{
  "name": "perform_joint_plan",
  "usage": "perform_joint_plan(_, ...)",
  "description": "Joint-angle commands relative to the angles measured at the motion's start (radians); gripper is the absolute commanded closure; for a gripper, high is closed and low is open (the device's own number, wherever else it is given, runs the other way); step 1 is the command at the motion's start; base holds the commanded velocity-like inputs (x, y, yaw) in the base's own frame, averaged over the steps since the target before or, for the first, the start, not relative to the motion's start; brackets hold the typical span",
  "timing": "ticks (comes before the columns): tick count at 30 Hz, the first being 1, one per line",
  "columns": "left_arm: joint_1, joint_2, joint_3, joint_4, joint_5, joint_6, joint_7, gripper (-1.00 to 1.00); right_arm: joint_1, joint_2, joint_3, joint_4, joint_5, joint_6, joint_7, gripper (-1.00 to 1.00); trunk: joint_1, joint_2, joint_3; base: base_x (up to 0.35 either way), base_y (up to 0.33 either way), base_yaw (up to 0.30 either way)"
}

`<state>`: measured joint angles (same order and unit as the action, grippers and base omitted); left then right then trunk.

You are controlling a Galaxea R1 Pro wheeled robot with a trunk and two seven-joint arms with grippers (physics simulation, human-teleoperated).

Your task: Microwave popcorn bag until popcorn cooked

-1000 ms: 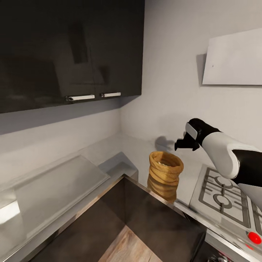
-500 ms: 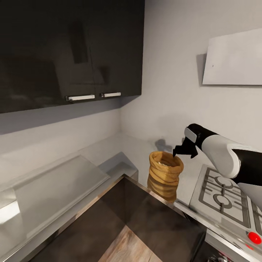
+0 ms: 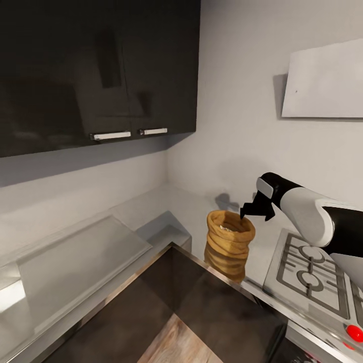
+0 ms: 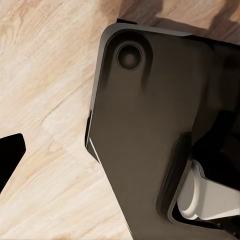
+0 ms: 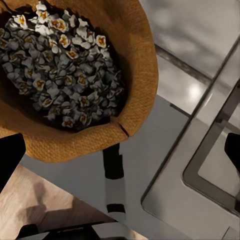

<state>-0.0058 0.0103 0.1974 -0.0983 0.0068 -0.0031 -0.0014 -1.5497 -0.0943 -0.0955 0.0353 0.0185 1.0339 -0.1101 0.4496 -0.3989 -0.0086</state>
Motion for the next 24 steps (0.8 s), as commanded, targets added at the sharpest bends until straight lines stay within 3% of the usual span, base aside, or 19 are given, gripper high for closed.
perform_joint_plan(1,0.0,0.0,0.004,0.0,0.001,0.0,0.0,-1.0,-0.001,0.0,-0.009,0.003,0.002,0.0,-0.008,-1.0,0.0,-0.001,-0.001,0.002,0.0,0.0)
perform_joint_plan(24,0.0,0.0,0.004,0.0,0.001,0.0,0.0,-1.0,-0.001,-0.031,-0.009,0.028,0.002,-0.002,-0.008,-1.0,0.0,-0.001,-0.018,0.022,-0.014,0.0)
